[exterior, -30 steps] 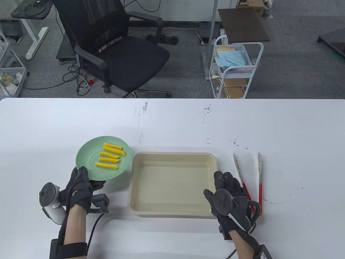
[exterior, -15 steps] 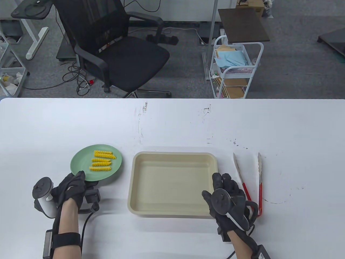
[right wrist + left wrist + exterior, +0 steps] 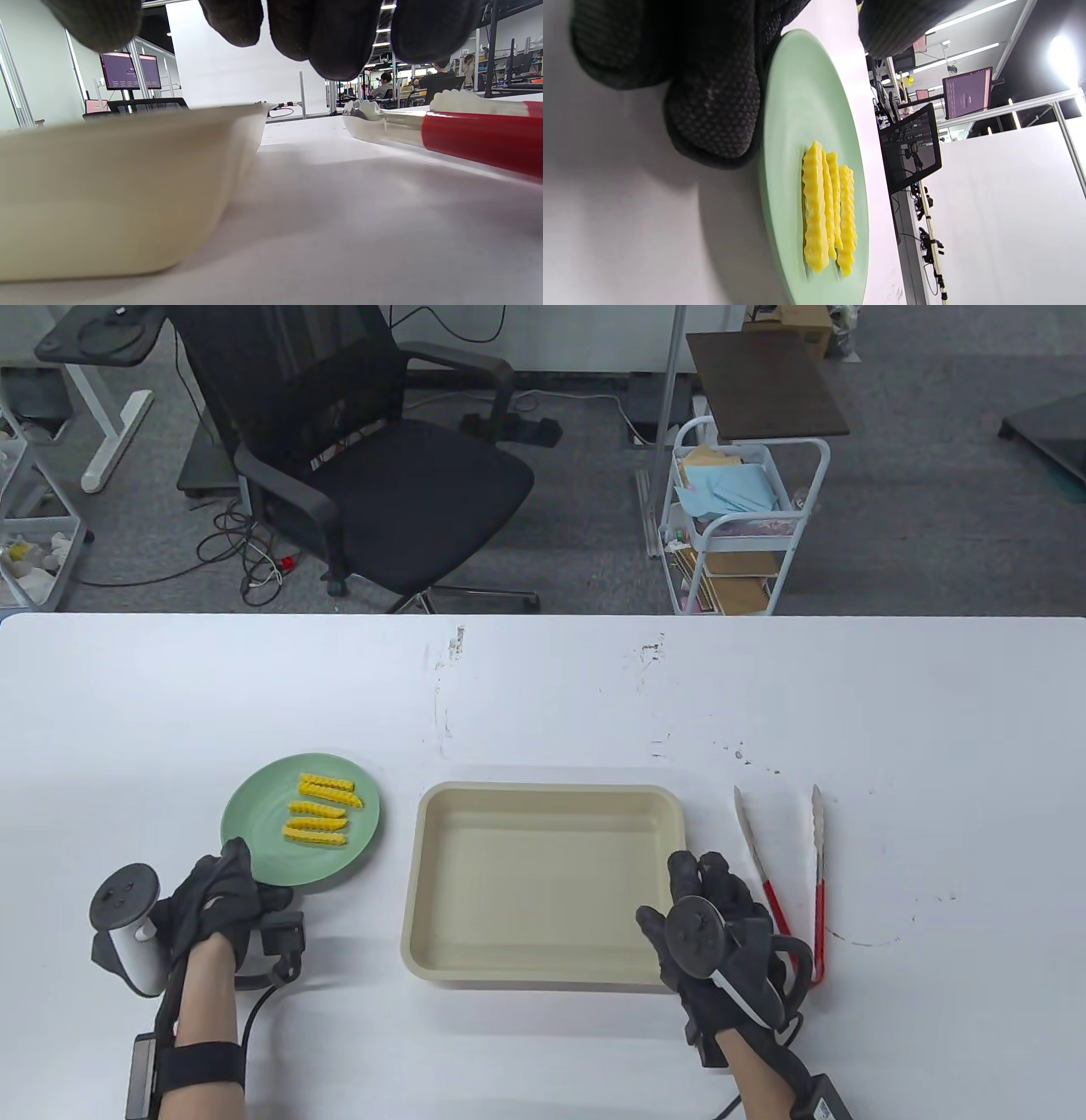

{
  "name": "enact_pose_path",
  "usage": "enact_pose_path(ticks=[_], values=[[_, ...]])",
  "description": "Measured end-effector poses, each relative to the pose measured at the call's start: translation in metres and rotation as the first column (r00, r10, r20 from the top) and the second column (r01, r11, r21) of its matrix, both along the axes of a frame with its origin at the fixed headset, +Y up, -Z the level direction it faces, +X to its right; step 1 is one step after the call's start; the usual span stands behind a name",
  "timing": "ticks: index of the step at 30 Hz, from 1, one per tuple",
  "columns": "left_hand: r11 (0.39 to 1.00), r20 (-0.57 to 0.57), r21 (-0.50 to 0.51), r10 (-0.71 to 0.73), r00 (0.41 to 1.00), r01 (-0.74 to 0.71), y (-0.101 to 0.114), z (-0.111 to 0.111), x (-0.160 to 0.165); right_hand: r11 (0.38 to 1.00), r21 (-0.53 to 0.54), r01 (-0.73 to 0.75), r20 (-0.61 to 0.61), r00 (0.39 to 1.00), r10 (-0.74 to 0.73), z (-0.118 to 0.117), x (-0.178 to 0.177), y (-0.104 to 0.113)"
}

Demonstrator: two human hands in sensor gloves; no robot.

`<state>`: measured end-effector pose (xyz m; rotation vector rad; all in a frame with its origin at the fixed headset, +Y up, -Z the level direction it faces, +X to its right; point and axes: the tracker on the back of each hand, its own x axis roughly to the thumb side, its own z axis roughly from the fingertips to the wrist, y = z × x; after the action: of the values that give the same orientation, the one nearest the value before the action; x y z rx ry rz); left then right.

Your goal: Hold plate and receive fries gripped by tongs from baking tray

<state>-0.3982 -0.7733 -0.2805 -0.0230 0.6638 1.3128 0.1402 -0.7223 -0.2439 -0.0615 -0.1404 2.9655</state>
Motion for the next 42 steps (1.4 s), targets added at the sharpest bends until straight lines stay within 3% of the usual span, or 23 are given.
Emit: enact_pose_path(ticks=[4, 6, 8, 11, 14, 16, 18, 19, 22, 25, 26, 28, 33, 36, 42], values=[[0.998, 0.094, -0.040, -0.041, 0.995, 0.045, 0.013, 0.003, 0.002, 1.000, -0.008, -0.001, -0.002, 1.000, 0.001, 0.000, 0.000, -0.001], [0.990, 0.202, -0.080, -0.101, 0.974, 0.119, 0.027, 0.003, 0.007, 1.000, -0.021, -0.004, -0.005, 1.000, 0.003, 0.000, -0.001, -0.001], [0.973, 0.277, -0.056, -0.202, 0.939, 0.226, 0.043, 0.004, 0.015, 1.000, -0.030, -0.005, -0.010, 1.000, 0.005, 0.000, -0.002, -0.002], [0.947, 0.340, 0.088, -0.321, 0.884, 0.310, 0.064, 0.006, 0.037, 0.999, -0.030, -0.010, -0.022, 1.000, 0.009, 0.000, -0.004, -0.002], [0.890, 0.341, 0.319, -0.430, 0.836, 0.327, 0.087, 0.015, 0.069, 0.999, -0.039, -0.014, -0.034, 0.999, 0.013, -0.002, -0.007, -0.004], [0.812, 0.335, 0.468, -0.528, 0.781, 0.348, 0.101, 0.025, 0.097, 0.998, -0.052, -0.026, -0.049, 0.999, 0.023, -0.003, -0.009, -0.006], [0.749, 0.332, 0.549, -0.602, 0.726, 0.370, 0.106, 0.033, 0.120, 0.998, -0.055, -0.031, -0.063, 0.998, 0.027, -0.004, -0.011, -0.006], [0.730, 0.334, 0.566, -0.627, 0.703, 0.383, 0.106, 0.036, 0.130, 0.998, -0.054, -0.031, -0.069, 0.997, 0.028, -0.004, -0.012, -0.006], [0.637, 0.380, 0.634, -0.750, 0.541, 0.438, 0.093, 0.044, 0.165, 0.997, -0.059, -0.041, -0.084, 0.996, 0.036, -0.003, -0.013, -0.006], [0.558, 0.445, 0.693, -0.829, 0.337, 0.457, 0.073, 0.045, 0.190, 0.996, -0.069, -0.053, -0.103, 0.994, 0.046, -0.002, -0.015, -0.007], [0.553, 0.502, 0.699, -0.831, 0.240, 0.453, 0.066, 0.044, 0.198, 0.996, -0.067, -0.062, -0.109, 0.993, 0.055, -0.002, -0.016, -0.008], [0.543, 0.543, 0.690, -0.826, 0.153, 0.479, 0.057, 0.047, 0.206, 0.995, -0.073, -0.074, -0.120, 0.991, 0.065, -0.001, -0.018, -0.008], [0.472, 0.542, 0.703, -0.840, 0.030, 0.532, 0.042, 0.052, 0.217, 0.992, -0.070, -0.106, -0.140, 0.986, 0.095, 0.003, -0.023, -0.010], [0.458, 0.534, 0.708, -0.845, 0.016, 0.537, 0.039, 0.053, 0.219, 0.992, -0.067, -0.111, -0.146, 0.984, 0.100, 0.007, -0.026, -0.009], [0.467, 0.528, 0.701, -0.848, 0.048, 0.539, 0.038, 0.050, 0.214, 0.993, -0.067, -0.100, -0.174, 0.981, 0.087, 0.009, -0.030, -0.010]])
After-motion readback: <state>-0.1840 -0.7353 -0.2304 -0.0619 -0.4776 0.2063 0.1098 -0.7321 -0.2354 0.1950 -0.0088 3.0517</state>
